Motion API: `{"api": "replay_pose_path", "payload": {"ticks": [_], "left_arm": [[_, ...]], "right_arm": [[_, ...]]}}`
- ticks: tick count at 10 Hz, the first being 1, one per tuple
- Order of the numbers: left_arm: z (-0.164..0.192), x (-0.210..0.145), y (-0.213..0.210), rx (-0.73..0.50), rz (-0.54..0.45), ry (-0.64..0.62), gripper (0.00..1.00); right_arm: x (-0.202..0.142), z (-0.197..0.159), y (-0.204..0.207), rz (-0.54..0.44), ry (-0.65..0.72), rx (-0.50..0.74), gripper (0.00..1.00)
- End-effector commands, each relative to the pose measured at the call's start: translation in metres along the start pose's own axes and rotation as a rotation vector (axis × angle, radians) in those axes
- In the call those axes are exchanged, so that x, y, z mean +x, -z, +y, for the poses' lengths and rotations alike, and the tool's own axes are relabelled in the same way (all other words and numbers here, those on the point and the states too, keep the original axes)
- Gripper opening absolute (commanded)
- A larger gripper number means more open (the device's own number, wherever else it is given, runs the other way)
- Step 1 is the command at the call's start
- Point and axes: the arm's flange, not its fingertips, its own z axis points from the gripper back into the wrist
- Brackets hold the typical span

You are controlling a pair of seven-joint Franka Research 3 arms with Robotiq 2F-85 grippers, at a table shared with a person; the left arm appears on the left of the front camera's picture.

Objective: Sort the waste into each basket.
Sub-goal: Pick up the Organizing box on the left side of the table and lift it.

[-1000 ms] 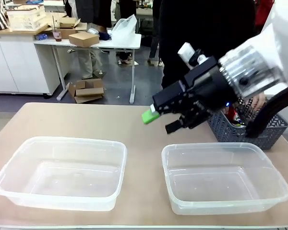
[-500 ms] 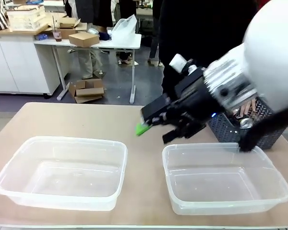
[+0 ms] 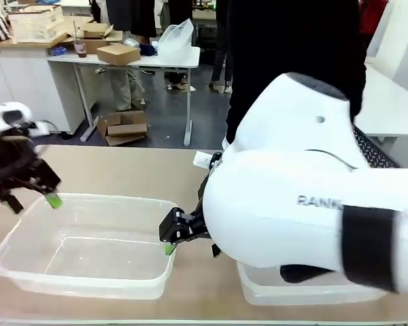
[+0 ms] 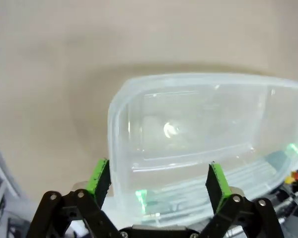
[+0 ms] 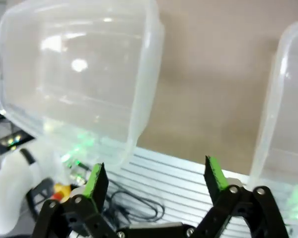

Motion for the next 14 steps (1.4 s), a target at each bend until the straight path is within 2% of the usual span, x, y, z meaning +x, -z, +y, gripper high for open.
{"api": "replay_pose_path", "payload": {"ticks": [1,3,4,5,7,8,11,13,14], "left_arm": [[0.012,-0.029,0.051,-0.009,0.048,-0.078,1.0],[0.031,-0.04,0.069,-0.049,0.104,-0.142,1.0],[0.038,-0.048,0.061,-0.146,0.133,-0.146,1.0],[0.022,0.011,0.039,-0.026,0.103,-0.105,1.0],[0.035,0.007,0.041,-0.064,0.132,-0.135,1.0],[0.035,0.008,0.043,-0.051,0.142,-0.08,1.0],[0.041,0.005,0.056,0.007,0.182,-0.081,1.0],[0.045,0.009,0.06,0.044,0.163,-0.091,1.0],[0.043,0.01,0.063,0.088,0.113,-0.104,1.0]], "right_arm": [[0.031,0.024,0.021,-0.036,0.038,-0.074,1.0],[0.042,0.035,0.039,-0.064,-0.012,-0.048,1.0],[0.022,0.008,0.018,-0.029,-0.001,-0.05,1.0],[0.022,0.008,0.018,-0.029,-0.001,-0.05,1.0],[0.033,0.013,0.025,-0.028,-0.022,-0.046,1.0],[0.033,0.034,0.041,-0.011,-0.051,-0.099,1.0],[0.041,0.053,0.068,-0.031,0.014,-0.164,1.0],[0.042,0.062,0.09,-0.033,0.038,-0.239,1.0],[0.042,0.065,0.095,-0.026,0.043,-0.262,1.0]]}}
